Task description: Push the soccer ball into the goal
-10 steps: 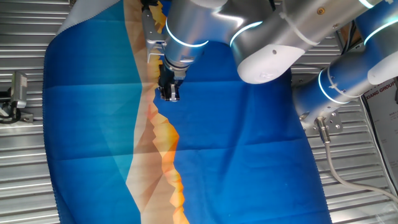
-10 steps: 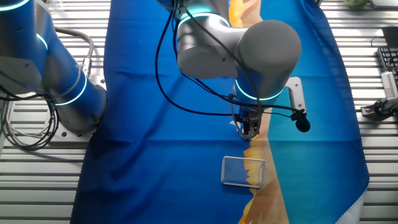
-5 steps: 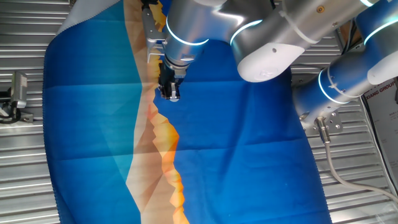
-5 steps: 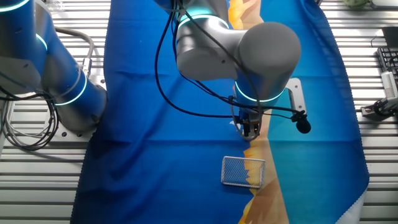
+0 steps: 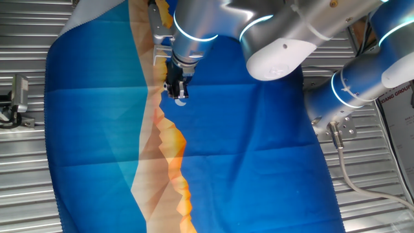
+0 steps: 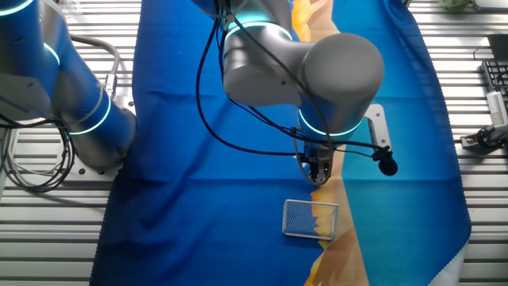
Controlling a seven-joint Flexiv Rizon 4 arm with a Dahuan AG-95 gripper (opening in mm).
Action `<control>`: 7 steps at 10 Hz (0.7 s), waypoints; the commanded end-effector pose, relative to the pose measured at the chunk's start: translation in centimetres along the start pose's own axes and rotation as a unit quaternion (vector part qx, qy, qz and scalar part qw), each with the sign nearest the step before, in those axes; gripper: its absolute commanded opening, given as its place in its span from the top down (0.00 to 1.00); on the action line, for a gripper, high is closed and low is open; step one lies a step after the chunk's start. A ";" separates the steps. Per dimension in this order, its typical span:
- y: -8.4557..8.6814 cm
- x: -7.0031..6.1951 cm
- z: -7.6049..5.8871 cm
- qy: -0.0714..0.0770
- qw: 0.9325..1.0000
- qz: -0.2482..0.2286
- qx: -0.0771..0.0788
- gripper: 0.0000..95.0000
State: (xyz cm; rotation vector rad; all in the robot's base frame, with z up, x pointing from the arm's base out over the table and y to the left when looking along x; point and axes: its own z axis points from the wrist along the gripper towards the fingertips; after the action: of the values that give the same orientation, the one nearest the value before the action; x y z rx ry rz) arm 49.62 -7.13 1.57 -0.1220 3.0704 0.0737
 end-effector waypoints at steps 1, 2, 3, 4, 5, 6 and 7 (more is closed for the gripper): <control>-0.1 0.0 0.0 -0.001 1.000 0.000 -0.001 1.00; -0.1 0.0 0.0 0.000 1.000 -0.001 0.000 1.00; -0.2 0.0 0.0 0.000 1.000 -0.001 0.000 1.00; -0.3 0.1 -0.1 0.000 1.000 -0.002 0.001 1.00; -0.6 0.1 -0.1 0.000 1.000 -0.004 0.000 1.00; -0.7 0.1 -0.1 0.000 1.000 -0.006 0.003 1.00; -1.0 0.0 0.0 -0.001 1.000 -0.007 0.003 1.00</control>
State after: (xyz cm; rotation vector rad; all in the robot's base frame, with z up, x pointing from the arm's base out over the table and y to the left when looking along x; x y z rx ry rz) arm 49.73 -8.21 1.63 -0.1449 3.0671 0.0643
